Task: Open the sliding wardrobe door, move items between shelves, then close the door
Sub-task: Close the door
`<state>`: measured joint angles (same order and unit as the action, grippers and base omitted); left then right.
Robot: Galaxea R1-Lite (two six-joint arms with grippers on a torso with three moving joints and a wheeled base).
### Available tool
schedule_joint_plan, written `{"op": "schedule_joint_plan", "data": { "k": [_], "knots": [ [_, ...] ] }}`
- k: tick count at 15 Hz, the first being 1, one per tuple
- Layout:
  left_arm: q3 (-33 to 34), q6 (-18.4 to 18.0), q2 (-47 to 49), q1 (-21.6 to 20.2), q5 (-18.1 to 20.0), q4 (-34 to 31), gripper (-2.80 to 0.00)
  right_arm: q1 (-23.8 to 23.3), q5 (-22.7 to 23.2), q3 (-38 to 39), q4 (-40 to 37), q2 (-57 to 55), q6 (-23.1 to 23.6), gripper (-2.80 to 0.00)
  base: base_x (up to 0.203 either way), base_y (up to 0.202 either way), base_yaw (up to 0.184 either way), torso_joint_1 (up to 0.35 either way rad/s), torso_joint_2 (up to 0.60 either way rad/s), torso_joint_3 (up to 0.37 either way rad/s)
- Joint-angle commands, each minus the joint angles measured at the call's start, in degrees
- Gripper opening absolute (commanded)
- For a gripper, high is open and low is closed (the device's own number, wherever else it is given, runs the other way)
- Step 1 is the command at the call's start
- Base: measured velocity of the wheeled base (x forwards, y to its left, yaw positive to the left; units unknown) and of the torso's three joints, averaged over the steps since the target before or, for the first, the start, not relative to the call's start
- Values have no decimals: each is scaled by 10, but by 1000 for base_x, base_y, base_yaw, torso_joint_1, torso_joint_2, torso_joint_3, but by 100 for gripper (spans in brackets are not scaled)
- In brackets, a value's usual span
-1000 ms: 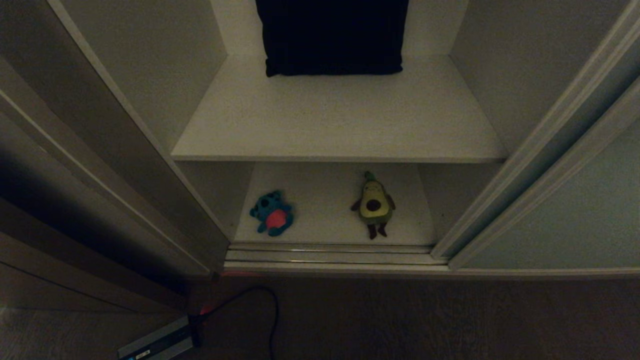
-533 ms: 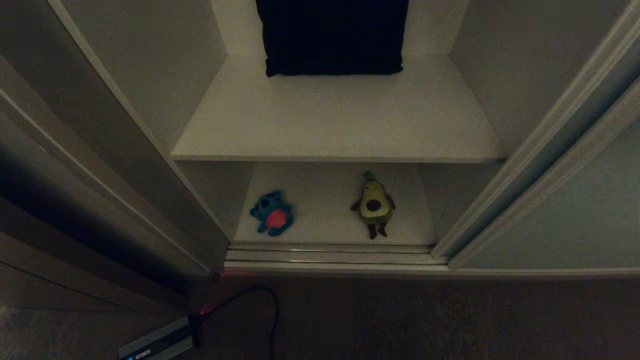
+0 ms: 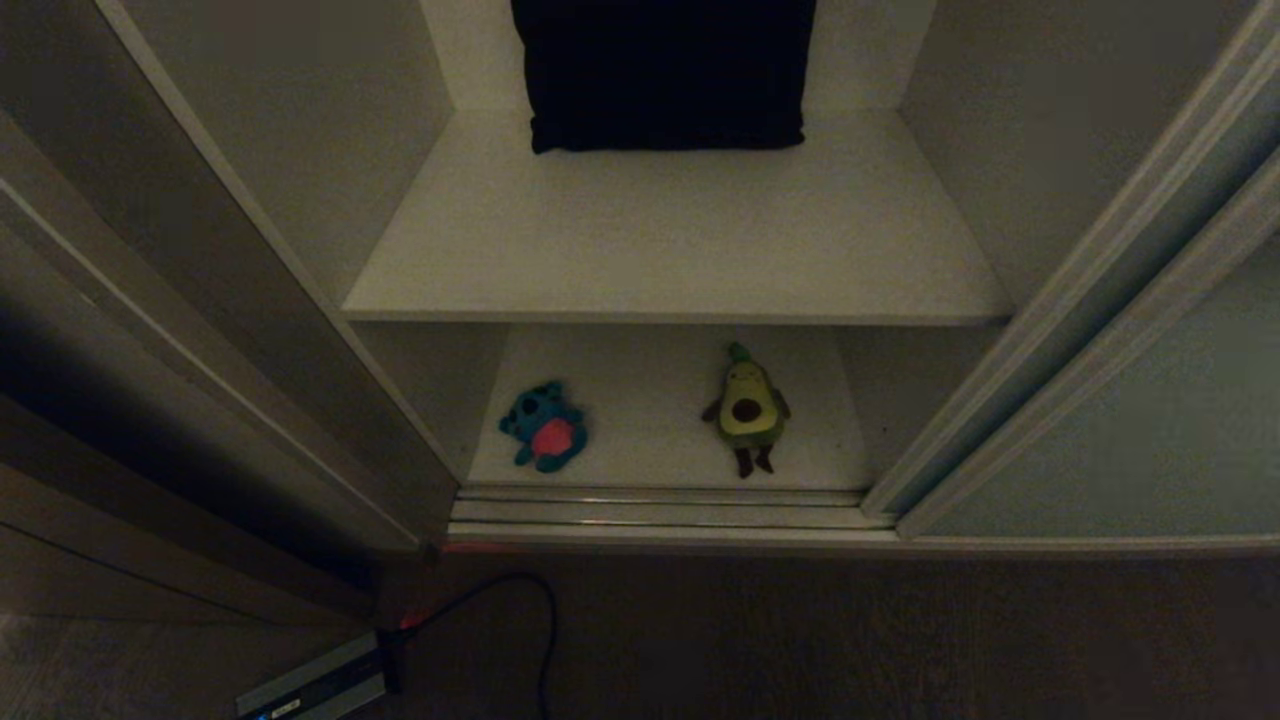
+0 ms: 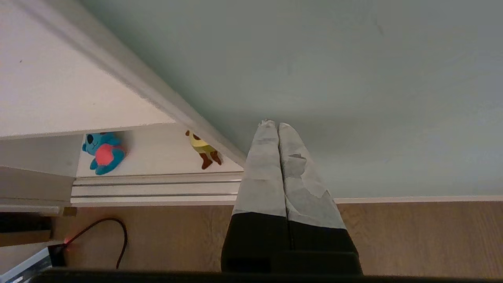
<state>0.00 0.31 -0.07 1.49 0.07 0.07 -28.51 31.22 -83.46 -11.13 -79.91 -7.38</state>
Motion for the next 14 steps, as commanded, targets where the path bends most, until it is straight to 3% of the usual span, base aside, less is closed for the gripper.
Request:
{"op": "schedule_joint_plan", "data": {
  "k": [1, 9, 14],
  "knots": [
    [0, 0, 0, 0, 0, 0, -280, 13, 1, -1, 1, -5, 0, -280, 0, 0, 0, 0, 0, 0],
    [0, 0, -1, 0, 0, 0, -280, 71, 0, 10, -13, 28, 0, -280, 0, 0, 0, 0, 0, 0],
    [0, 0, -1, 0, 0, 0, -280, 151, -15, 9, -12, 31, 4, -280, 0, 0, 0, 0, 0, 0]
  ]
}}
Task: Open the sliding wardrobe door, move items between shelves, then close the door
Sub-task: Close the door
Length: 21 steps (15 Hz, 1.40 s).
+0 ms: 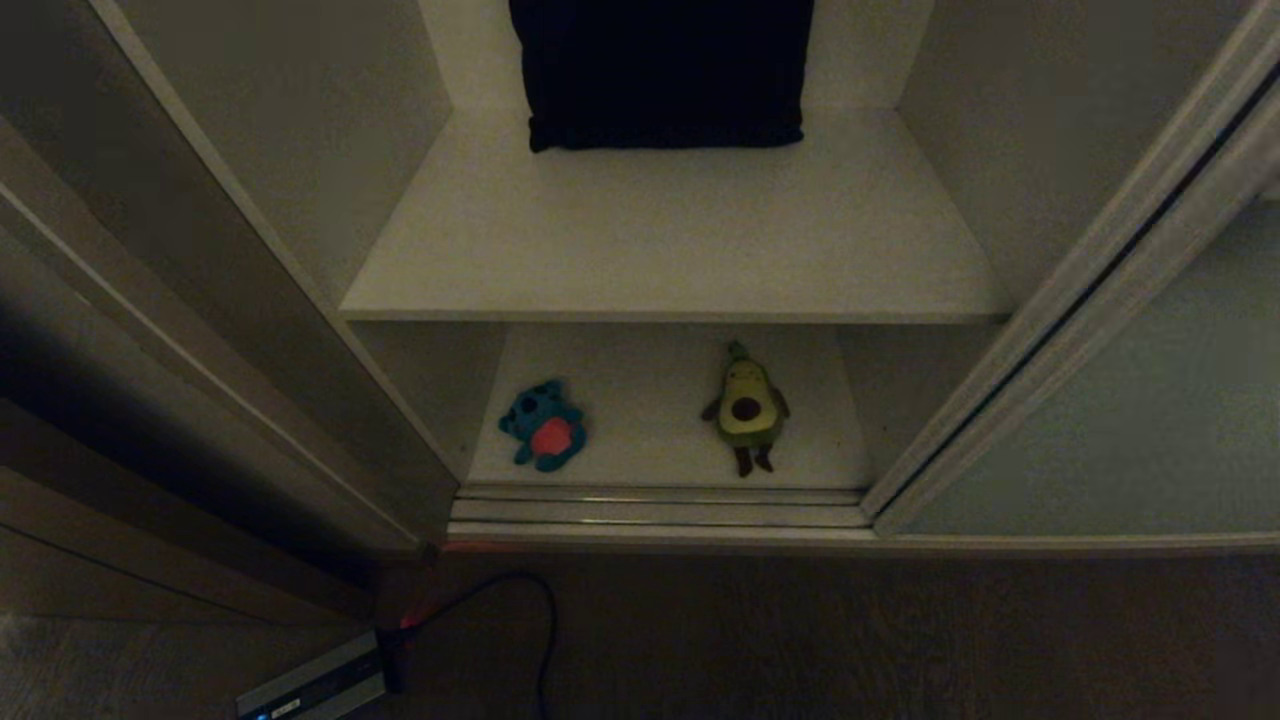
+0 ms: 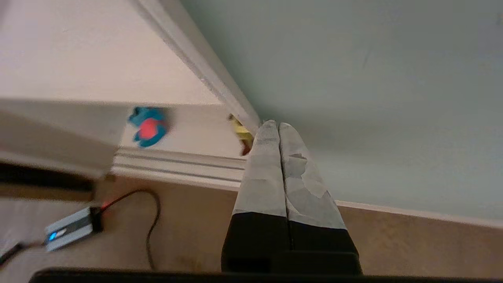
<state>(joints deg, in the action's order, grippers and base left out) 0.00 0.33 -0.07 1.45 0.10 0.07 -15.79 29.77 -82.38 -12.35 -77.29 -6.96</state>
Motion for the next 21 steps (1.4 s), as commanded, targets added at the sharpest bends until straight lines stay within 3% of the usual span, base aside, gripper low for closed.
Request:
{"op": "schedule_joint_plan", "data": {
  "k": [1, 9, 12, 16, 20, 21],
  "knots": [
    [0, 0, 0, 0, 0, 0, -280, 47, -16, -2, 1, 3, 1, -280, 0, 0, 0, 0, 0, 0],
    [0, 0, 0, 0, 0, 0, -280, 313, -148, 1, 2, 5, 8, -280, 0, 0, 0, 0, 0, 0],
    [0, 0, 0, 0, 0, 0, -280, 379, -162, 22, -8, 53, 17, -280, 0, 0, 0, 0, 0, 0],
    [0, 0, -1, 0, 0, 0, -280, 368, -158, 56, -68, 111, 47, -280, 0, 0, 0, 0, 0, 0],
    [0, 0, 0, 0, 0, 0, -280, 267, -157, 70, -94, 137, 52, -280, 0, 0, 0, 0, 0, 0],
    [0, 0, -1, 0, 0, 0, -280, 222, -157, 78, -93, 142, 55, -280, 0, 0, 0, 0, 0, 0]
  ]
}}
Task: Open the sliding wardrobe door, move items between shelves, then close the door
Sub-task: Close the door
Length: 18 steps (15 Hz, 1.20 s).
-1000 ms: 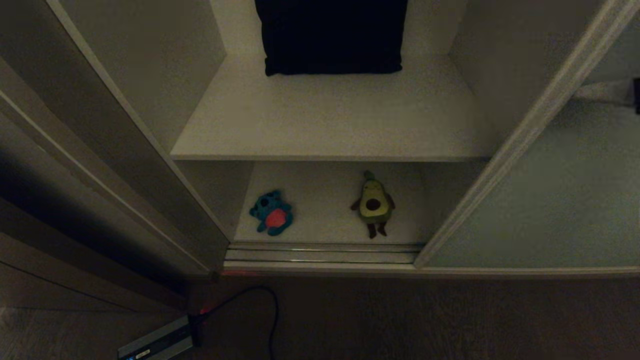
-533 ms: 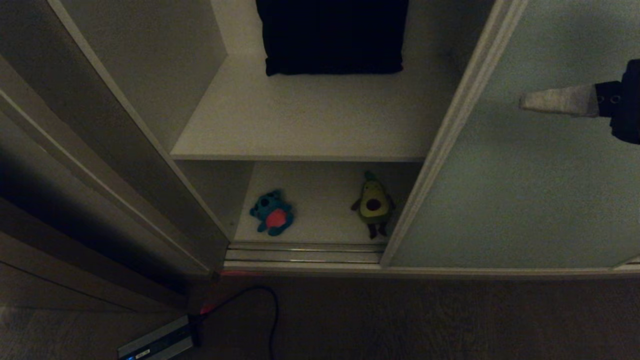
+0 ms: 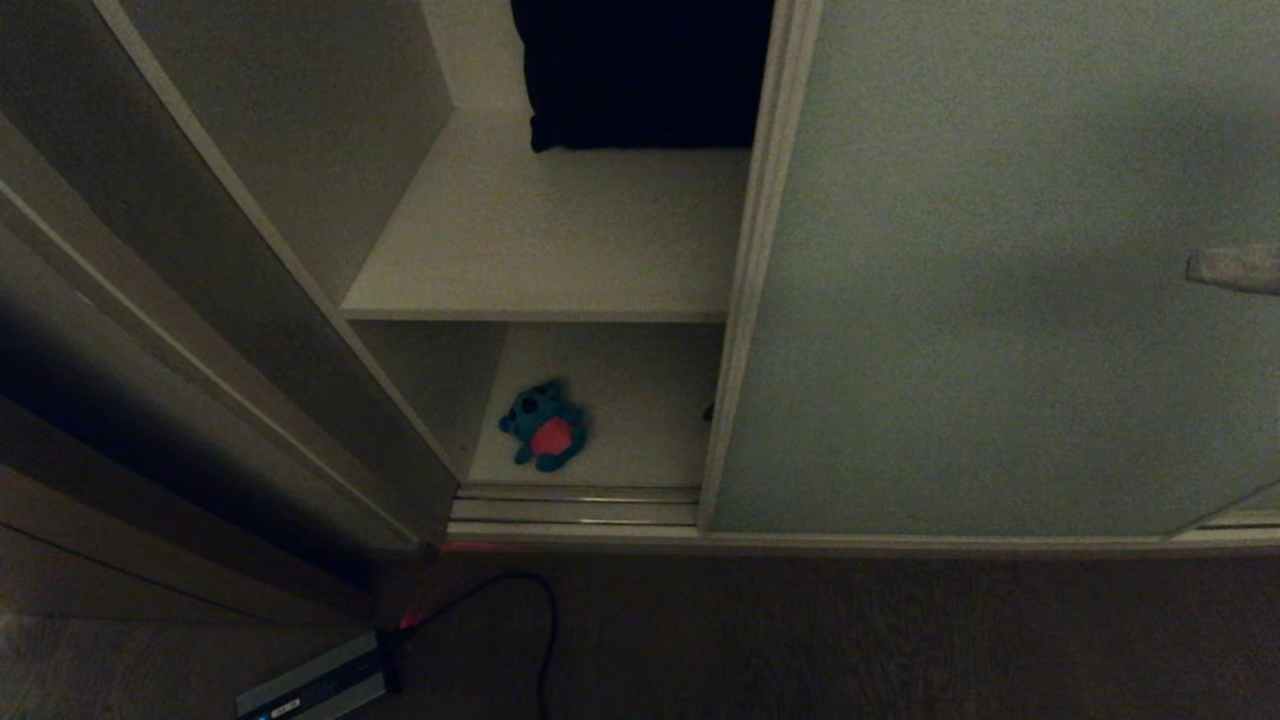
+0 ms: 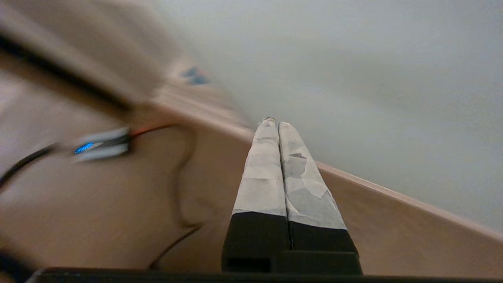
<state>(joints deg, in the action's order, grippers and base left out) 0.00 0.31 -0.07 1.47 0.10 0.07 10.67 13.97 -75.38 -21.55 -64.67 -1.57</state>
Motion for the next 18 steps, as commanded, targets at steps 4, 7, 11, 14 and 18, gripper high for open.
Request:
{"op": "schedule_joint_plan", "data": {
  "k": [4, 7, 11, 14, 18],
  "knots": [
    [0, 0, -1, 0, 0, 0, -280, -307, 0, 54, 4, 43, 6, -280, 0, 0, 0, 0, 0, 0],
    [0, 0, -1, 0, 0, 0, -280, -489, -3, 76, 10, 41, 6, -280, 0, 0, 0, 0, 0, 0],
    [0, 0, -1, 0, 0, 0, -280, -658, -48, 93, 74, -6, 4, -280, 0, 0, 0, 0, 0, 0],
    [0, 0, -1, 0, 0, 0, -280, -711, -74, 54, 109, -76, 3, -280, 0, 0, 0, 0, 0, 0],
    [0, 0, -1, 0, 0, 0, -280, -737, -90, -41, 117, -171, -4, -280, 0, 0, 0, 0, 0, 0]
  ]
}}
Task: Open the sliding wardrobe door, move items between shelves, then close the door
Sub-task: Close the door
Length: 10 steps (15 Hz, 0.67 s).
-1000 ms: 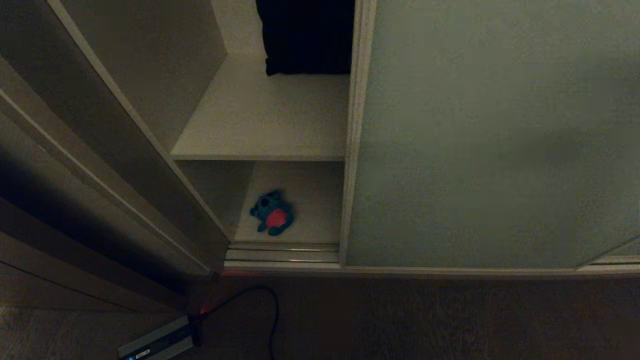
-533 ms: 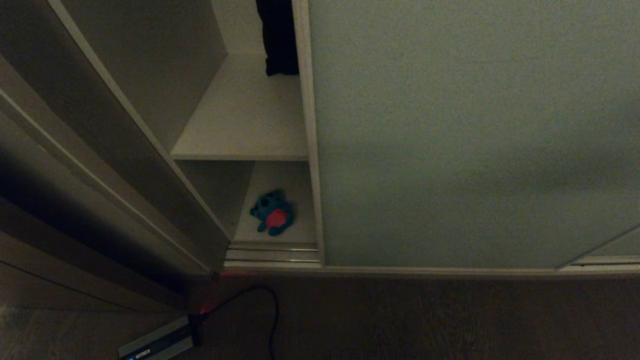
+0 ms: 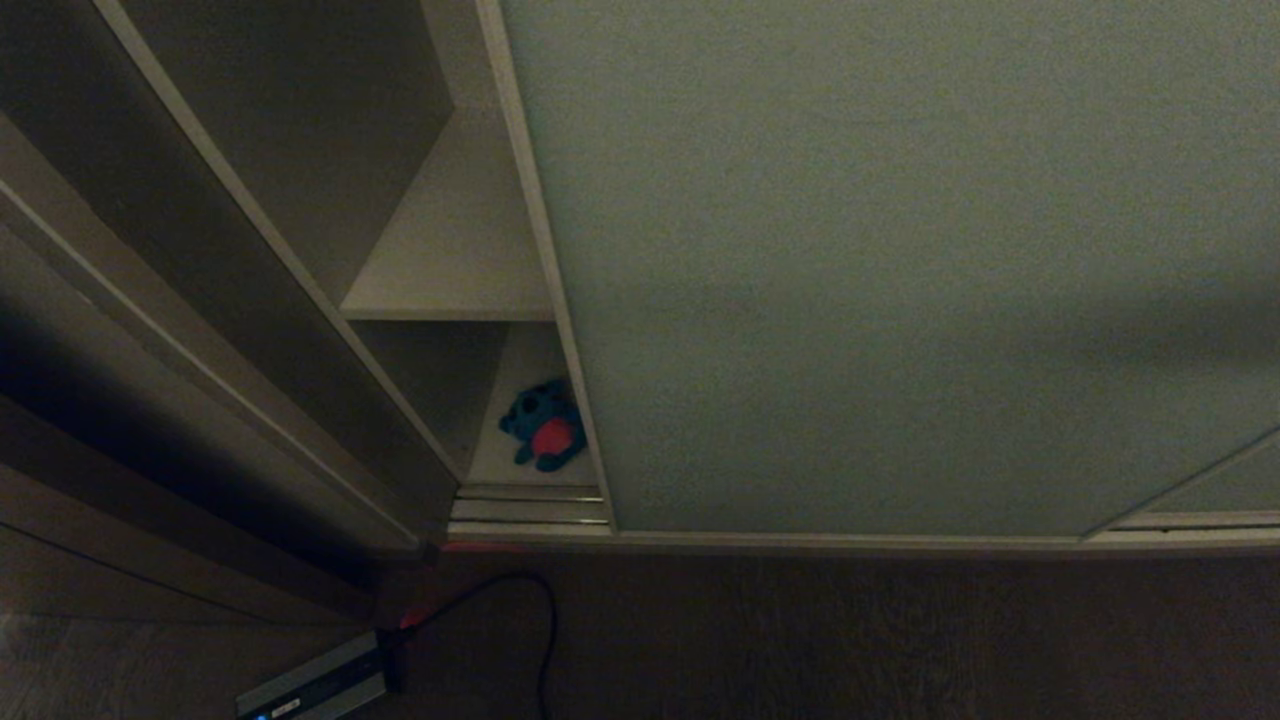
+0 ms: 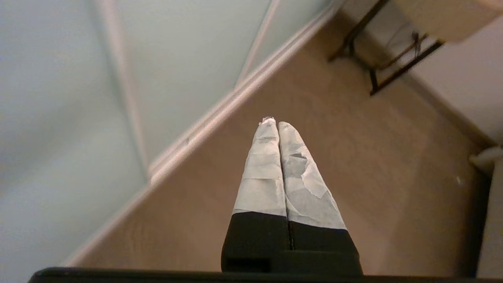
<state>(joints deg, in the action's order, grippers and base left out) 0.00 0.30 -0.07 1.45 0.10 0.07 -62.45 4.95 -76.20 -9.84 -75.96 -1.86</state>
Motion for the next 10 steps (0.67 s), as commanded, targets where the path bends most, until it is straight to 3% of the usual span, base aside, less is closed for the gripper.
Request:
{"op": "schedule_joint_plan", "data": {
  "k": [1, 5, 7, 10],
  "knots": [
    [0, 0, 0, 0, 0, 0, -280, -7, 0, -66, 6, -86, -9, -280, 0, 0, 0, 0, 0, 0],
    [0, 0, 0, 0, 0, 0, -280, 0, 31, -203, 36, -186, -24, -280, 0, 0, 0, 0, 0, 0],
    [0, 0, -1, 0, 0, 0, -280, 5, 88, -253, 39, -225, -25, -280, 0, 0, 0, 0, 0, 0],
    [0, 0, 0, 0, 0, 0, -280, 13, 203, -250, 39, -239, -26, -280, 0, 0, 0, 0, 0, 0]
  ]
}}
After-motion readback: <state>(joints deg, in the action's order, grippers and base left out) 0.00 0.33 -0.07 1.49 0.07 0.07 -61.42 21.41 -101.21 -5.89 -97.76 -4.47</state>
